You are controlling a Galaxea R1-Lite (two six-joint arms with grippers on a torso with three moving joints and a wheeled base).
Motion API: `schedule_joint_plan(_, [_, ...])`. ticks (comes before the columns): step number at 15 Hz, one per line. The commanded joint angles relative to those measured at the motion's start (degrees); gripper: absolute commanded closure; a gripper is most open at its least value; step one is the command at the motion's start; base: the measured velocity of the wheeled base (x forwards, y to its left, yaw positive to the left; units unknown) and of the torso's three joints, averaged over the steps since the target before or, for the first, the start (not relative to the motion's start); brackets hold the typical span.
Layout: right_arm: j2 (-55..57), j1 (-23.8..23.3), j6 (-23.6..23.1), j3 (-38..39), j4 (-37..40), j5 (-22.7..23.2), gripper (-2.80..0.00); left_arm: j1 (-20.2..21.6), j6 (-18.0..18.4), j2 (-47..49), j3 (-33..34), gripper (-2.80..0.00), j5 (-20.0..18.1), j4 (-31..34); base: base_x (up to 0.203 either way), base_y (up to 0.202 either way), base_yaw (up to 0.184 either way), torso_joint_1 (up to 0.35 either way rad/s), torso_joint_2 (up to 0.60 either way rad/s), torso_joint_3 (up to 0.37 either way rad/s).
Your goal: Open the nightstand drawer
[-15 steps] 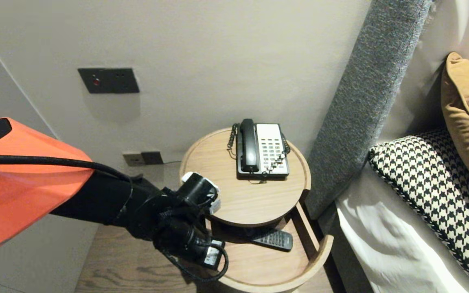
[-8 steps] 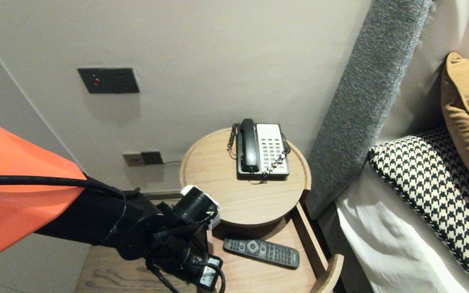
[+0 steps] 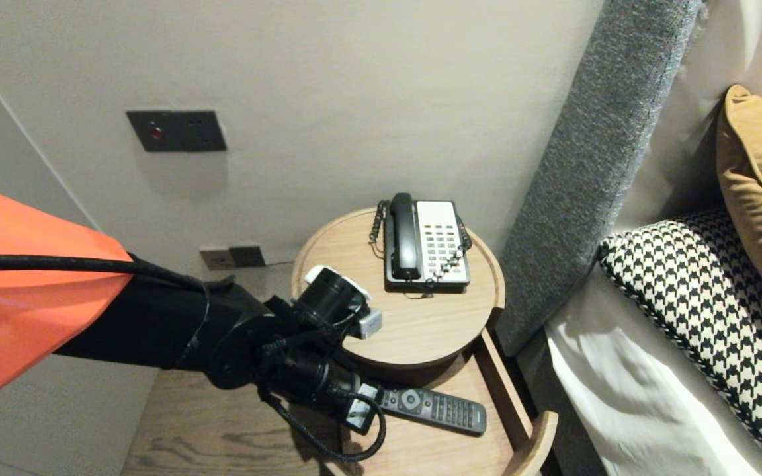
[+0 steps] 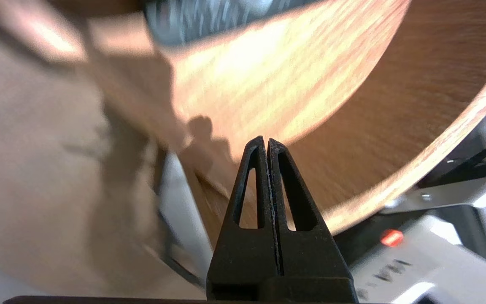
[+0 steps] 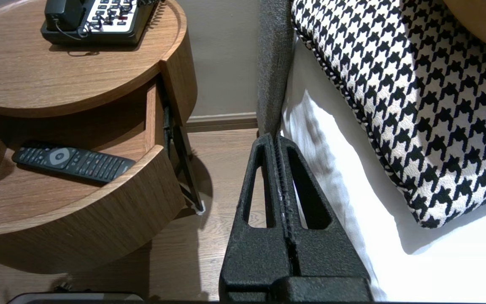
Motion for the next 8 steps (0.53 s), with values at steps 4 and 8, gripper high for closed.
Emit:
schedule_joint_plan(4, [0.1,0.0,0.0,0.1,0.0,0.0,0.00,-0.7,18.9,1.7,-7.2,0.00,-7.5,2.2,0.000,0.000,0.000,0.000,0.00,0.000])
schedule_joint_plan(8, [0.0,0.0,0.0,0.1,0.0,0.0,0.00,-5.1,26.7,8.6,-17.1,0.00,-7.5,8.6,0.000,0.000,0.000,0.000,0.00,0.000])
